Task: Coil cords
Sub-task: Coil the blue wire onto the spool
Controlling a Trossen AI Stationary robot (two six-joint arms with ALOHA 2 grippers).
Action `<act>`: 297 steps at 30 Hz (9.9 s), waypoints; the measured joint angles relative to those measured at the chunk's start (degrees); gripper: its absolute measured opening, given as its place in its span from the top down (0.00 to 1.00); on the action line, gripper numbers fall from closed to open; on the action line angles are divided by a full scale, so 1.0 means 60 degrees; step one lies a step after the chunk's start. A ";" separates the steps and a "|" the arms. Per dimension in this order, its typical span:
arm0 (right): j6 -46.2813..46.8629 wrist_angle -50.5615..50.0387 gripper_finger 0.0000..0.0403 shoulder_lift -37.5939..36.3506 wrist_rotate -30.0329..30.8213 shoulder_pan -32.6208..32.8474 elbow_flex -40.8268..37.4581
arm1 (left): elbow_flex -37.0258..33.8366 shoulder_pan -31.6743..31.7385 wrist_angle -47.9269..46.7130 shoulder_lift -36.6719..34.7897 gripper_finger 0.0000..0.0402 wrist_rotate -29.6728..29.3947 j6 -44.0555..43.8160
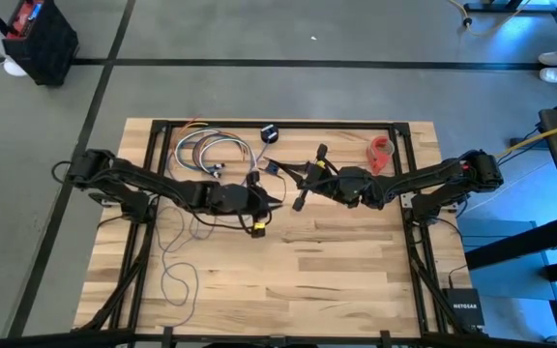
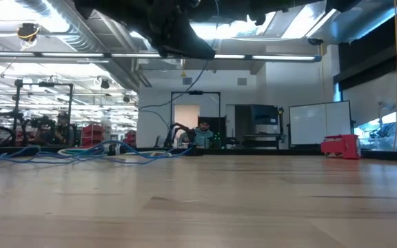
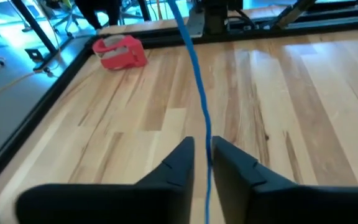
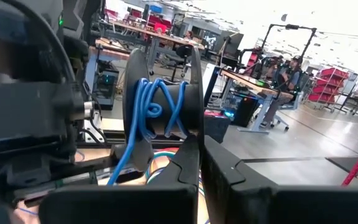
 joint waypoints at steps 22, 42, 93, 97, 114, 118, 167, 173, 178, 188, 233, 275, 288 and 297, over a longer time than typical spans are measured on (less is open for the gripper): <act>0.0258 0.0136 0.98 0.0001 -0.0757 0.0067 0.0007 | 0.0000 0.0186 -0.0779 0.0004 0.96 -0.0462 0.0459; -0.0190 -0.1905 0.98 -0.0044 -0.0016 0.1212 0.0335 | 0.0000 0.0170 -0.4630 -0.3827 0.98 -0.1377 0.0062; -0.0014 -0.1107 0.98 0.0945 0.1162 0.0000 0.1377 | 0.0004 -0.0490 -0.1063 -0.1225 0.96 -0.0900 -0.0917; -0.0014 -0.1358 0.98 0.0896 0.1240 0.0000 0.1381 | 0.0007 -0.0717 -0.1099 -0.1226 0.96 -0.0900 -0.0710; 0.0073 -0.1869 0.98 0.0911 0.1220 0.0007 0.1381 | 0.1447 -0.1375 -0.4205 -0.1396 0.69 -0.1993 -0.0380; 0.0076 -0.1883 0.98 0.0911 0.1188 0.0007 0.1381 | 0.1434 -0.1362 -0.4150 -0.1740 0.67 -0.2082 -0.0556; 0.0087 -0.2021 0.98 0.0911 0.1188 0.0000 0.1377 | -0.2512 0.1757 0.2365 -0.1130 0.67 0.1001 -0.0540; 0.0087 -0.2021 0.98 0.0911 0.1184 0.0000 0.1377 | -0.2506 0.1987 0.3583 -0.0098 0.67 0.1164 -0.0526; 0.0087 -0.2025 0.98 0.0911 0.0991 0.0000 0.1377 | -0.2506 0.2135 0.4433 0.0461 0.67 0.1133 -0.0776; 0.0085 -0.1955 0.98 0.0911 0.0903 0.0000 0.1373 | -0.2499 0.2299 0.5256 0.1098 0.67 0.1137 -0.0893; -0.0437 -0.2775 0.98 0.0937 0.0761 0.0203 0.1373 | -0.2499 0.1613 -0.1611 -0.7051 0.99 -0.0105 -0.0710; 0.0627 -0.0726 0.98 0.0666 -0.0082 -0.0004 0.1381 | -0.1621 0.0499 0.2205 -0.0734 0.98 0.0103 -0.0622; 0.0306 -0.1313 0.98 0.0623 0.0517 0.0002 0.1377 | -0.1621 0.0308 0.2204 -0.0973 0.93 0.0084 -0.0367; 0.0306 -0.1642 0.98 0.0623 0.0525 0.0004 0.1377 | 0.0567 0.0214 -0.3504 -0.1607 0.62 0.0066 -0.0415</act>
